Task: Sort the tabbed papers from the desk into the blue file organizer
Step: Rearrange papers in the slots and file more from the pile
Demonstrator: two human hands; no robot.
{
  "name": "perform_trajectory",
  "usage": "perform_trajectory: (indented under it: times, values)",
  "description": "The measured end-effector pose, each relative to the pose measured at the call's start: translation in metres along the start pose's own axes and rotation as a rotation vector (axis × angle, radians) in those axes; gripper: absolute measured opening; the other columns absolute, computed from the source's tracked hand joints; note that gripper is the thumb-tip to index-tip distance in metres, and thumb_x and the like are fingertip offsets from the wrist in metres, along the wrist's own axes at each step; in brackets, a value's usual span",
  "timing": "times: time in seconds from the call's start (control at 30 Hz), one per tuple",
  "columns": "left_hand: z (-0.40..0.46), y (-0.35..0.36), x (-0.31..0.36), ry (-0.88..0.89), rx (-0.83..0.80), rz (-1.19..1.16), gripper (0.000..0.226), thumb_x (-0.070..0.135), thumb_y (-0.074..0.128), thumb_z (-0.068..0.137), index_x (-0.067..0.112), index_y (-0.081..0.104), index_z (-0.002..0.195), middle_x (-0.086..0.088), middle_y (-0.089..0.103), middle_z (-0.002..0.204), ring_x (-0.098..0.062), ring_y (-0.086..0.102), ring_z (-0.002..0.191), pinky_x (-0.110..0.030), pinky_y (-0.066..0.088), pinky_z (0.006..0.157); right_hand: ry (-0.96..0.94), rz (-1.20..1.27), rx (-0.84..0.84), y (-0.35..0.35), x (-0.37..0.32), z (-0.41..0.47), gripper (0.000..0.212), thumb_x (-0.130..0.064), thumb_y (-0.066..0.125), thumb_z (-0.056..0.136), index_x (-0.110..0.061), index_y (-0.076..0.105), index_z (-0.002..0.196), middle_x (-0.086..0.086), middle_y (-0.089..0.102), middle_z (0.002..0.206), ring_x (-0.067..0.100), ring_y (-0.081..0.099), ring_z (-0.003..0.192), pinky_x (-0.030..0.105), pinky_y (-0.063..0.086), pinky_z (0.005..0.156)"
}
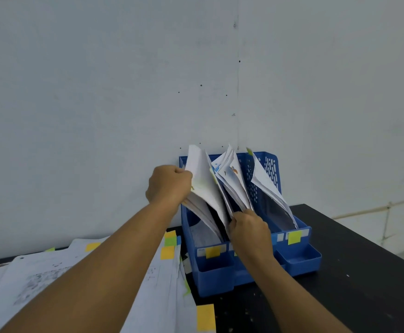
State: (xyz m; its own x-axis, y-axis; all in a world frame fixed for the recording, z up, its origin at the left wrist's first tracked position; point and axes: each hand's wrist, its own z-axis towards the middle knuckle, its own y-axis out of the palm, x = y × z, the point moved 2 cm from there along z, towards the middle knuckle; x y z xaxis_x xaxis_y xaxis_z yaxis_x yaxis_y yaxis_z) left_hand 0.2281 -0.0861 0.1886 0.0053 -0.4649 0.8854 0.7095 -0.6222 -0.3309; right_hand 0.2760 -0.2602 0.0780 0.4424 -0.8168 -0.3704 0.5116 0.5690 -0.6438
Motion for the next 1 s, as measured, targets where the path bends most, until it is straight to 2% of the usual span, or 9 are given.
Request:
perform_trajectory:
  times: [0.07,0.17,0.27,0.33,0.5,0.6,0.7,0.83,1.0]
  values:
    - [0.001,0.002,0.004,0.004,0.011,-0.049,0.018,0.02,0.061,0.076,0.012,0.074,0.085,-0.004,0.071,0.084,-0.019,0.061,0.073,-0.032,0.049,0.071,-0.015,-0.083,-0.069,0.0,0.004,-0.002,0.019,0.001,0.055,0.091,-0.007,0.067,0.079,0.007,0.06,0.086,0.029,0.059,0.064,0.03,0.034,0.055]
    - [-0.002,0.005,0.01,0.093,0.041,0.19,0.023,0.033,0.06,0.087,0.03,0.065,0.109,0.013,0.062,0.102,-0.016,0.06,0.092,-0.038,0.047,0.092,-0.055,-0.183,-0.213,0.002,0.005,-0.003,0.02,0.001,0.051,0.093,-0.011,0.067,0.091,0.004,0.059,0.098,0.025,0.063,0.077,0.028,0.037,0.058]
    - [-0.002,0.009,0.012,0.224,0.091,0.337,0.028,0.033,0.053,0.094,0.034,0.062,0.121,0.007,0.065,0.119,-0.02,0.061,0.1,-0.034,0.042,0.091,-0.103,-0.201,-0.166,0.002,-0.001,-0.007,0.025,0.005,0.076,0.067,-0.017,0.063,0.072,0.0,0.057,0.071,0.021,0.049,0.043,0.021,0.014,0.038]
    - [-0.003,0.011,0.016,0.288,0.127,0.294,0.025,0.03,0.049,0.096,0.032,0.066,0.115,0.004,0.069,0.113,-0.021,0.062,0.093,-0.038,0.048,0.089,-0.101,-0.237,-0.112,0.004,-0.001,-0.006,0.035,0.003,0.084,0.053,-0.02,0.06,0.062,-0.003,0.05,0.058,0.021,0.041,0.031,0.017,-0.002,0.044]
    - [-0.011,0.024,0.02,0.37,-0.02,0.44,0.042,0.062,0.05,0.087,0.029,0.06,0.111,0.009,0.064,0.102,-0.019,0.06,0.089,-0.031,0.048,0.07,-0.108,-0.295,-0.159,0.006,-0.002,-0.004,0.034,0.0,0.086,0.05,-0.019,0.058,0.058,-0.002,0.051,0.056,0.02,0.046,0.031,0.018,-0.002,0.044]
    - [-0.007,0.024,0.013,0.37,-0.045,0.538,0.029,0.033,0.06,0.088,0.022,0.056,0.115,0.001,0.063,0.104,-0.019,0.057,0.086,-0.03,0.043,0.066,-0.165,-0.283,-0.165,0.005,0.002,-0.007,0.016,-0.003,0.067,0.081,-0.018,0.066,0.087,0.001,0.061,0.079,0.025,0.063,0.058,0.026,0.023,0.044]
    - [-0.003,0.019,0.007,0.302,-0.028,0.488,0.023,0.015,0.057,0.087,0.027,0.053,0.107,-0.001,0.058,0.102,-0.019,0.051,0.083,-0.032,0.045,0.07,-0.116,-0.251,-0.199,0.006,0.009,-0.009,0.026,-0.005,0.049,0.095,-0.021,0.063,0.109,0.0,0.065,0.095,0.024,0.066,0.079,0.028,0.035,0.056]
    - [-0.002,0.015,0.002,0.271,-0.028,0.454,0.049,0.015,0.055,0.09,0.024,0.049,0.137,-0.001,0.058,0.132,-0.026,0.059,0.109,-0.029,0.044,0.077,-0.076,-0.184,-0.183,0.006,0.008,-0.011,0.024,-0.012,0.051,0.098,-0.026,0.065,0.111,-0.002,0.069,0.087,0.021,0.066,0.076,0.028,0.037,0.055]
    - [-0.006,0.002,0.009,0.281,0.075,0.257,0.041,0.014,0.051,0.091,0.018,0.056,0.132,-0.004,0.062,0.127,-0.022,0.062,0.096,-0.029,0.047,0.071,-0.151,-0.049,-0.057,0.002,-0.004,-0.013,0.011,-0.015,0.06,0.095,-0.018,0.07,0.095,-0.001,0.064,0.064,0.019,0.048,0.051,0.025,0.028,0.044]
